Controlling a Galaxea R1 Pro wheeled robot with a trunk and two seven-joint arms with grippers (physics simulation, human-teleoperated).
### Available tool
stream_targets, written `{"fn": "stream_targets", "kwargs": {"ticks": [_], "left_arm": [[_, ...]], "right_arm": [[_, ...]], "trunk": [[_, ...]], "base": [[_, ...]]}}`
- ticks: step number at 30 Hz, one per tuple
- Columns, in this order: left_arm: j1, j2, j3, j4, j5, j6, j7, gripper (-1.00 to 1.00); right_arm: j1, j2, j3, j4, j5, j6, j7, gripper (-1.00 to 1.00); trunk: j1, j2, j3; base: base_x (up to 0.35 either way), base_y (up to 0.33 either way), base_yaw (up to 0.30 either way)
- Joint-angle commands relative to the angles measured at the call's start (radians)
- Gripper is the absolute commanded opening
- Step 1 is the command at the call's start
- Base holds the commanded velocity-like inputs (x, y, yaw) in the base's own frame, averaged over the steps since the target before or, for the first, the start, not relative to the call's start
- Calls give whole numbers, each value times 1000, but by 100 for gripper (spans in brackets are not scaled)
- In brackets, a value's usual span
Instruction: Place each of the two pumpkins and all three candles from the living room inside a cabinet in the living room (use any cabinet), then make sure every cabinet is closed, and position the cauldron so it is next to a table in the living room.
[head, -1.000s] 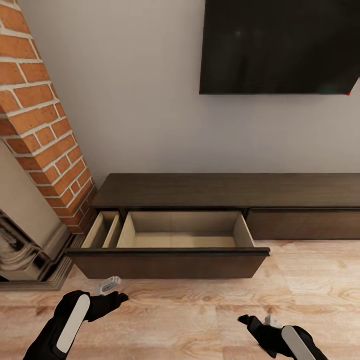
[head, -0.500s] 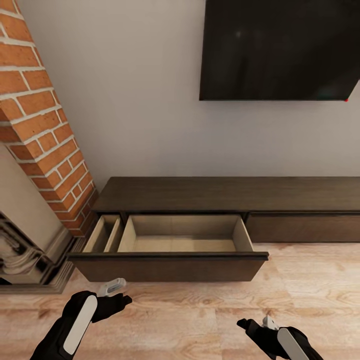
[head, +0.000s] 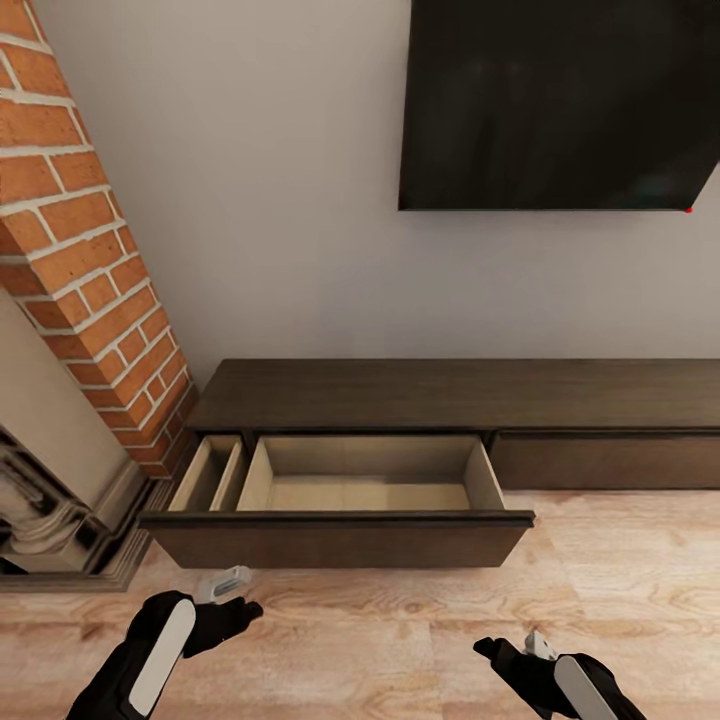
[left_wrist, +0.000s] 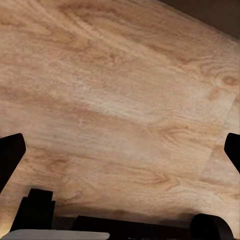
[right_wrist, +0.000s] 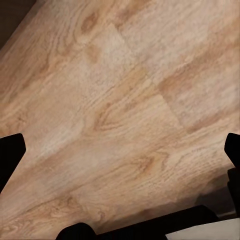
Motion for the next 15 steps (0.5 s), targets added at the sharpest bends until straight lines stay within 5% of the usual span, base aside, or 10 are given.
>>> {"fn": "stream_targets", "kwargs": {"ticks": [1, 8, 15], "left_arm": [[-1, 0, 0, 2, 11, -11, 8, 100], [-1, 2, -3, 11, 12, -41, 3, 100], [-2, 8, -3, 14, 11, -42, 3, 100]], "right_arm": [[0, -1, 6, -2, -10, 0, -10, 100], [0, -1, 93, -2, -11, -5, -11, 100], [0, -1, 104, -2, -11, -7, -11, 100]], "trunk": [[0, 0, -1], [0, 0, -1], [0, 0, -1]], "base": [[0, 0, 0], [-2, 0, 0], [-243, 0, 73]]}}
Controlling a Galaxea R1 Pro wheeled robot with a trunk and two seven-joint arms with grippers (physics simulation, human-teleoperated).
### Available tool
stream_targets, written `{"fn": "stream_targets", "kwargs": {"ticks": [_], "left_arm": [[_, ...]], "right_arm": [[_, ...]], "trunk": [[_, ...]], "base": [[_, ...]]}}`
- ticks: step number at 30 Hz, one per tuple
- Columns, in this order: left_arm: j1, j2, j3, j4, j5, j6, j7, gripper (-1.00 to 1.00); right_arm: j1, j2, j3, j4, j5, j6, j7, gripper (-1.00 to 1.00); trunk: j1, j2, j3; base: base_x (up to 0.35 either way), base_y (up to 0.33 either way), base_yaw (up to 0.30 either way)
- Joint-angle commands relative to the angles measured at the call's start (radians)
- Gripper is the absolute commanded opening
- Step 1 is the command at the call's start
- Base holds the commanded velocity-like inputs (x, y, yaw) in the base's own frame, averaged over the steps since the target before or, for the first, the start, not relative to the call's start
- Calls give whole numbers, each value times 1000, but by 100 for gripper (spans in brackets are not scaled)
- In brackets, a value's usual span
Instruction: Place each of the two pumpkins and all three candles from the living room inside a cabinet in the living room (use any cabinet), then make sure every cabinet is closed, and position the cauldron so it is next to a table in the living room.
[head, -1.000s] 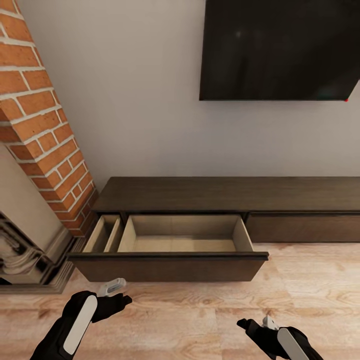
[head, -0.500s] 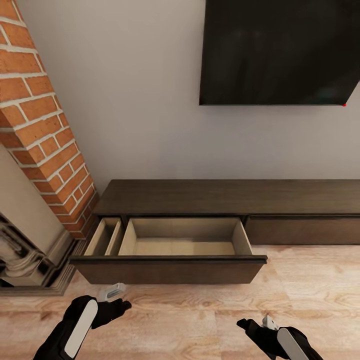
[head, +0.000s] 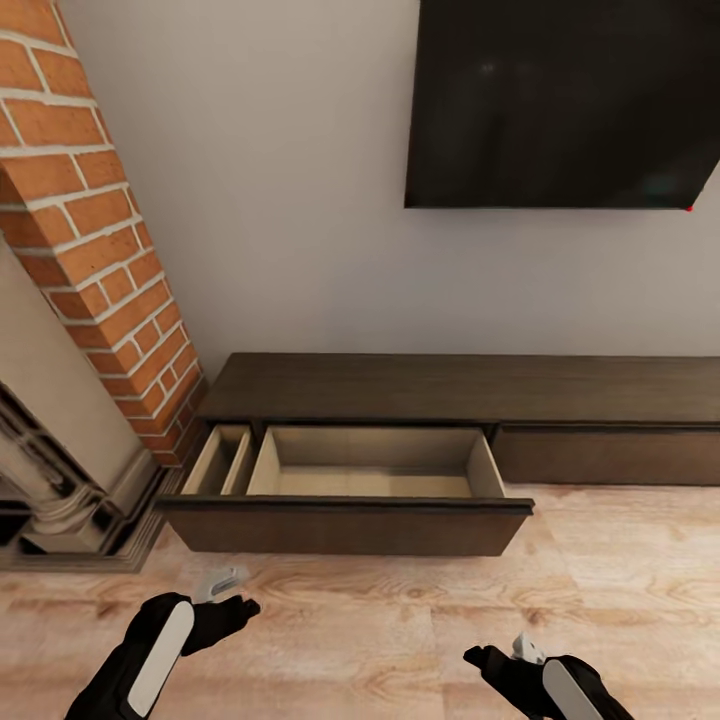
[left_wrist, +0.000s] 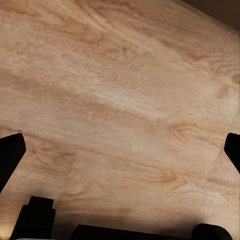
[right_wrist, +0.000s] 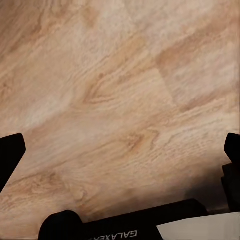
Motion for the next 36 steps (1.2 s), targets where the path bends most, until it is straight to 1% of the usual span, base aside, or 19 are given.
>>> {"fn": "stream_targets", "kwargs": {"ticks": [1, 7, 11, 15, 19, 25, 32, 36], "left_arm": [[-1, -2, -1, -1, 10, 3, 10, 100], [-1, -5, -1, 11, 9, 2, 10, 100], [-1, -5, 0, 13, 10, 2, 11, 100], [-1, -6, 1, 13, 10, 3, 9, 100], [-1, -9, 2, 10, 11, 3, 10, 100], [-1, -9, 2, 10, 11, 2, 10, 100], [-1, -9, 3, 10, 11, 2, 10, 100], [-1, -10, 3, 10, 12, 2, 10, 100]], "right_arm": [[0, -1, 5, -2, -11, 1, -10, 100], [0, -1, 6, -2, -10, 1, -13, 100], [0, 0, 6, -2, -9, 1, -35, 100], [0, 10, 7, -2, -9, 1, -50, 100], [0, 12, 7, -2, -9, 1, -52, 100], [0, 13, 20, -2, -9, -1, -53, 100], [0, 13, 21, -2, -9, -1, -53, 100], [0, 12, 34, -2, -9, -3, -53, 100]], "trunk": [[-1, 0, -1], [-1, 0, -1], [-1, 0, -1], [-1, 0, -1], [-1, 0, -1], [-1, 0, -1], [-1, 0, -1], [-1, 0, -1]], "base": [[-249, 0, 248], [-71, 0, 275], [-8, 0, 287], [-71, 0, 289], [-114, 0, 290], [-102, 0, 290], [-18, 0, 290], [-1, 0, 290]]}}
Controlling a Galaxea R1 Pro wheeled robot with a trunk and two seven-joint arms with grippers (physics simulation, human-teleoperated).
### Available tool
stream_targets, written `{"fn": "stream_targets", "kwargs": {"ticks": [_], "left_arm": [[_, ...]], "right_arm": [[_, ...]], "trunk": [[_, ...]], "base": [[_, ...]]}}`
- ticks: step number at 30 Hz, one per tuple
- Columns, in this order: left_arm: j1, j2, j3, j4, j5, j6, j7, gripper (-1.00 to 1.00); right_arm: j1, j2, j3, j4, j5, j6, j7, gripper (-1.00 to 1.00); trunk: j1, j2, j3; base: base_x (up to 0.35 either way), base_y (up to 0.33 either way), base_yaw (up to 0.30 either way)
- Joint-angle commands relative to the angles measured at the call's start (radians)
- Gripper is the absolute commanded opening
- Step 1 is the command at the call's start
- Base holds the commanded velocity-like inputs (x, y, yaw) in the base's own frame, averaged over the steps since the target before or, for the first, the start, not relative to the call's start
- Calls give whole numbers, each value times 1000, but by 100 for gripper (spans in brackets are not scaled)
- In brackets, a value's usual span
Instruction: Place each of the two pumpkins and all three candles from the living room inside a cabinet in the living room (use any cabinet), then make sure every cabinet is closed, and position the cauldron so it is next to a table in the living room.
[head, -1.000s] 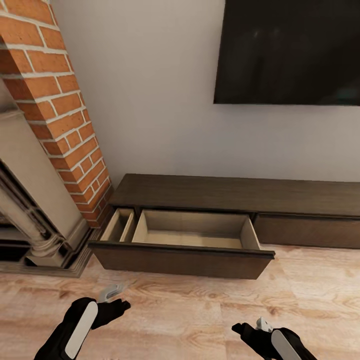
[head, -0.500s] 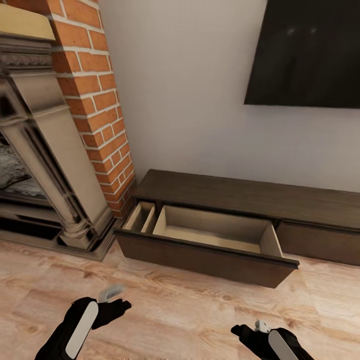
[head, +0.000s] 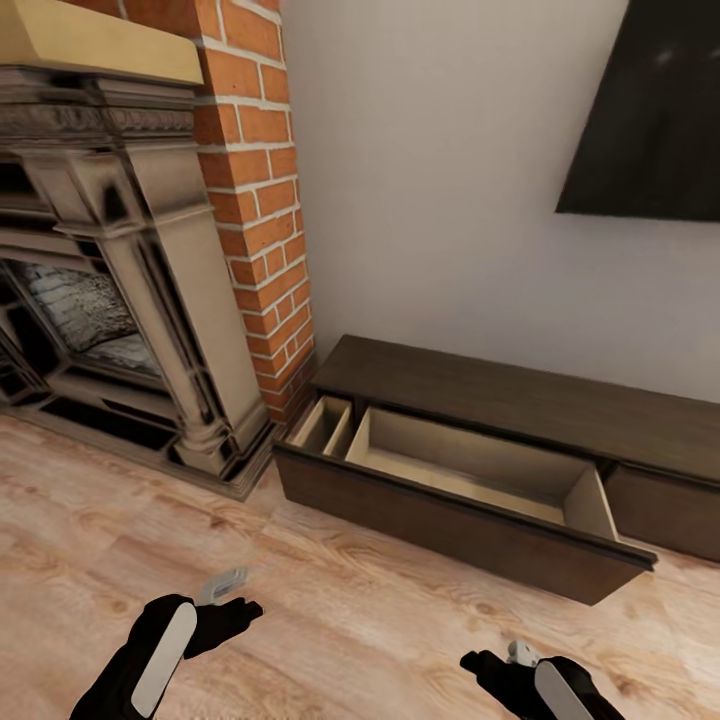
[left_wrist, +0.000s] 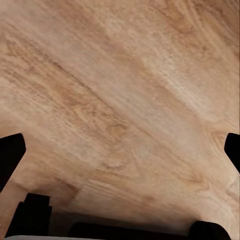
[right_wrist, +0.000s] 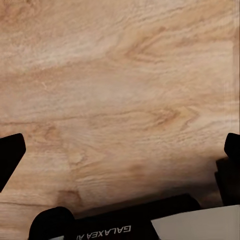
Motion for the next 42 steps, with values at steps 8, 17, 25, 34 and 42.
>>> {"fn": "stream_targets", "kwargs": {"ticks": [8, 17, 25, 34, 42], "left_arm": [[-1, 0, 0, -1, 10, 4, 7, 100], [-1, 0, 0, -1, 9, 4, 8, 100], [-1, 0, 0, -1, 10, 4, 8, 100], [-1, 1, 0, -1, 9, 4, 8, 100], [-1, 1, 0, -1, 9, 4, 8, 100]], "right_arm": [[0, -1, 51, -2, -11, -42, -9, 100], [0, -1, 58, -2, -12, -45, -9, 100], [0, 0, 58, -2, -11, -46, -9, 100], [0, 4, 59, -2, -11, -46, -9, 100], [0, 6, 95, -2, -11, -47, -10, 100]], "trunk": [[0, 0, -1], [0, 0, -1], [0, 0, -1], [0, 0, -1], [0, 0, -1]], "base": [[0, 0, 290], [0, 0, 290], [0, 0, 290], [0, 0, 290], [0, 0, 290]]}}
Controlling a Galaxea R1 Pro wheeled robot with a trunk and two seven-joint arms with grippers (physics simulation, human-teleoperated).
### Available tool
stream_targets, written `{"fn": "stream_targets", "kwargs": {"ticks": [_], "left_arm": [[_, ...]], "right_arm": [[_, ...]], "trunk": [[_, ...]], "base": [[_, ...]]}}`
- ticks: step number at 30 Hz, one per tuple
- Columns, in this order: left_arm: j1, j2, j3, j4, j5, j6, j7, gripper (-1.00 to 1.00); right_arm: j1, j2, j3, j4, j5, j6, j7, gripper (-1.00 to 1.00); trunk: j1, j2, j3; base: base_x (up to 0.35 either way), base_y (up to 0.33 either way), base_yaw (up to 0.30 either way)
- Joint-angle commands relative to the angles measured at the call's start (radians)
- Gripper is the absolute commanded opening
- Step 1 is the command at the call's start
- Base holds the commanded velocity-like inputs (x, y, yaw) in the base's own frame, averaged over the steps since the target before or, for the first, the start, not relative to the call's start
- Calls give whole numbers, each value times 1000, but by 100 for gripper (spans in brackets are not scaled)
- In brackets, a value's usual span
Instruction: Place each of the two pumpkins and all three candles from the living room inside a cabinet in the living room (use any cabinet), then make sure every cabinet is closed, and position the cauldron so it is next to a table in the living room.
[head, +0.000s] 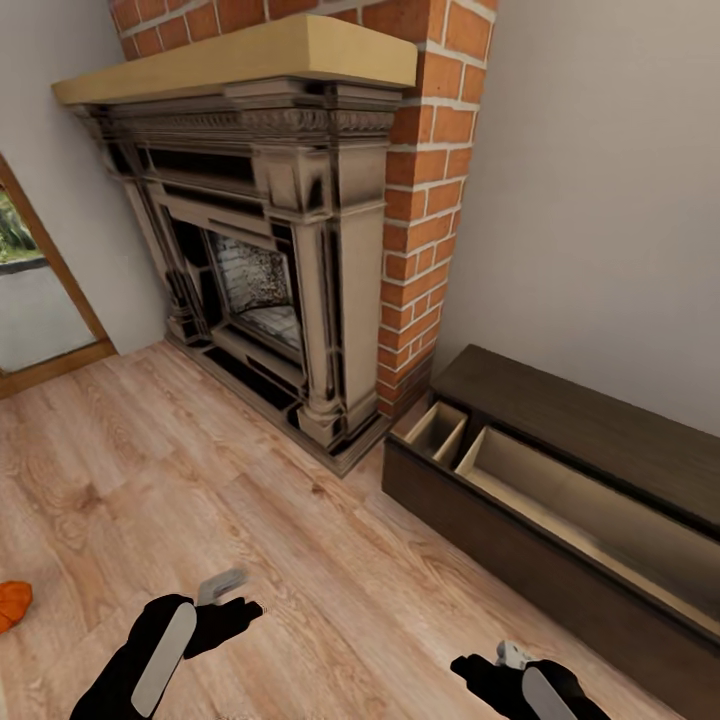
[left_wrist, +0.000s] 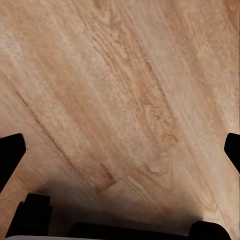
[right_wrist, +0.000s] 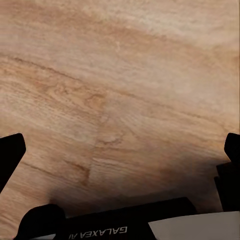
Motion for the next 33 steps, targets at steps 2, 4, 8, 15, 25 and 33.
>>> {"fn": "stream_targets", "kwargs": {"ticks": [2, 4, 8, 15, 25, 33], "left_arm": [[-1, 0, 0, -1, 10, 4, 9, 100], [-1, 0, 0, -1, 10, 4, 9, 100], [-1, 1, 0, -1, 10, 4, 8, 100], [-1, -1, 0, -1, 10, 4, 9, 100], [-1, 1, 0, -1, 10, 4, 9, 100], [-1, 1, 0, -1, 10, 4, 9, 100]], "right_arm": [[0, -1, 10, -2, -11, 1, -11, 100], [0, -2, 13, -2, -11, 1, -11, 100], [0, -2, 15, -2, -11, 1, -12, 100], [0, -2, 16, -2, -11, 1, -12, 100], [0, -2, 16, -2, -11, 1, -12, 100], [0, -1, 16, -2, -11, 1, -13, 100]], "trunk": [[0, 0, -1], [0, 0, -1], [0, 0, -1], [0, 0, -1], [0, 0, -1], [0, 0, -1]], "base": [[0, 0, 290], [0, 0, 290], [0, 0, 290], [0, 0, 290], [0, 0, 290], [0, 0, 290]]}}
